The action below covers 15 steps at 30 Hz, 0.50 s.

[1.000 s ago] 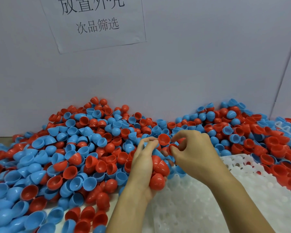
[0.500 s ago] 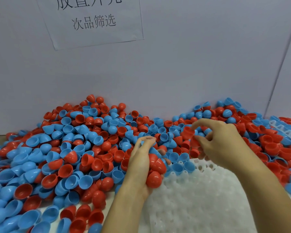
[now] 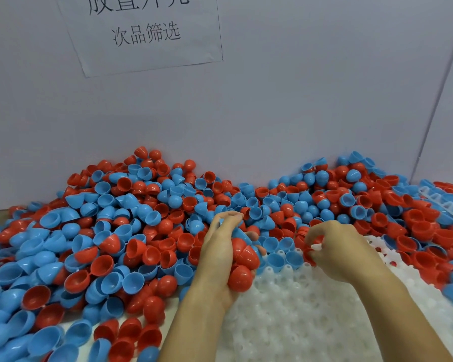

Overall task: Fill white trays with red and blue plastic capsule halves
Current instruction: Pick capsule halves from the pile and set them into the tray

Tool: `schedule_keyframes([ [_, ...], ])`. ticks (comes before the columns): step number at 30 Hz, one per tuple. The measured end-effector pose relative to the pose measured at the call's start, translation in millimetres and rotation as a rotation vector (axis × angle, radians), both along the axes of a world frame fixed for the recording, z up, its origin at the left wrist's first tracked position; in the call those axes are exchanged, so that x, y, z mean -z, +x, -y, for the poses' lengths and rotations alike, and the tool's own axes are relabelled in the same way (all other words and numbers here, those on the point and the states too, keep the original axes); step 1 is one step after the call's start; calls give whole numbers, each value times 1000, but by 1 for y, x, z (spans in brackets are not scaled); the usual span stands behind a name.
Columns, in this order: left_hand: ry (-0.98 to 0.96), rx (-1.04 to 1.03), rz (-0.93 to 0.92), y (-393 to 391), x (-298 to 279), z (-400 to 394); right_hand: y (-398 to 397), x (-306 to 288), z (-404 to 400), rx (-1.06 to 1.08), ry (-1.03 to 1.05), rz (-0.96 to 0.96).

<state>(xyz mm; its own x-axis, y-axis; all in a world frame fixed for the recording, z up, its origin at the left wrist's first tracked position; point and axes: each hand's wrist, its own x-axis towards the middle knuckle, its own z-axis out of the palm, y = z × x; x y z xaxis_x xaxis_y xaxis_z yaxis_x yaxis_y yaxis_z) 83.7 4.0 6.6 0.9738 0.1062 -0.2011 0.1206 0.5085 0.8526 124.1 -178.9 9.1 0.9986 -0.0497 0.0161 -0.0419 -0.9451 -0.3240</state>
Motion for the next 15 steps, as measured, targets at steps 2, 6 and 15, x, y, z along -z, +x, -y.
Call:
schedule_keyframes([
  [2,-2,-2,-7,-1,0,1,2,3,-2,18,-20,-10],
  [6,-39,-1,-36,-1,-3,2,5,4,-3,8,-51,-30],
  [15,-51,2,-50,-1,-2,1,5,-1,2,-28,6,19],
])
